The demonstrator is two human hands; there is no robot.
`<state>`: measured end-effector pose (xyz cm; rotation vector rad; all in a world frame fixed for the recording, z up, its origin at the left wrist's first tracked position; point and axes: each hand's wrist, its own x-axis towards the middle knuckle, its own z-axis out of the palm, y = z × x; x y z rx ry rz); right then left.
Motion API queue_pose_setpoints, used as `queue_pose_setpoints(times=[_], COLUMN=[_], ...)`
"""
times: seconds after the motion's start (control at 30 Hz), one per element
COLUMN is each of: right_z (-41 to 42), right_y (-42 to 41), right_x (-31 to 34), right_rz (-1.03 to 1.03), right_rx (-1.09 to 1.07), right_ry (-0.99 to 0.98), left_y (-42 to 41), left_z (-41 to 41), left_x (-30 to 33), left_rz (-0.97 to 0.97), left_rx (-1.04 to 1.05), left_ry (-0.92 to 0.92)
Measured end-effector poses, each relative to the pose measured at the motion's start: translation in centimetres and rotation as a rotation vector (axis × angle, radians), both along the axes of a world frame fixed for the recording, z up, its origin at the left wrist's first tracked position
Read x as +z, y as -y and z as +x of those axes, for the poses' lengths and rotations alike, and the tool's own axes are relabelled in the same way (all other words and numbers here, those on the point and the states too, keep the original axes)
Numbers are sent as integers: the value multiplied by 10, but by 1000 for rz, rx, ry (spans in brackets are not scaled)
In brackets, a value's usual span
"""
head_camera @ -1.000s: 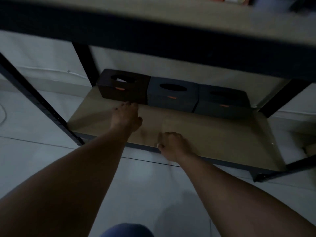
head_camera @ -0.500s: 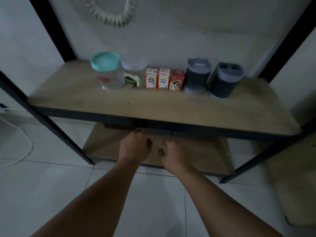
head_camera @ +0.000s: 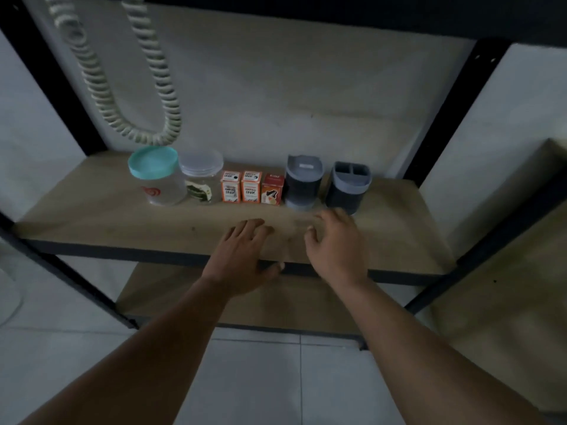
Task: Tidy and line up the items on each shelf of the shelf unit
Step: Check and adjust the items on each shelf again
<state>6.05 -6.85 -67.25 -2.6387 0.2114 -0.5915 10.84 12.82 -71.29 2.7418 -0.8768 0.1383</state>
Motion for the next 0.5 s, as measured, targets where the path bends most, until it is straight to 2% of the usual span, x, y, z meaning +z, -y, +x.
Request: queue_pose_setpoints(times=[0.1,0.23,0.5], right_z=[23,44,70], right_y=[33,62,69], right_x=[6,-1,-32], right_rz=[-42,-87,-80], right_rx=[-61,-129,-133], right_ry=[90,91,41], left_y=[9,14,14], left_z=[12,19,23], left_x=[-11,-31,-41], left_rz=[36,136,93], left_rx=[-15,-23,14], left_ry=[-34,30,50])
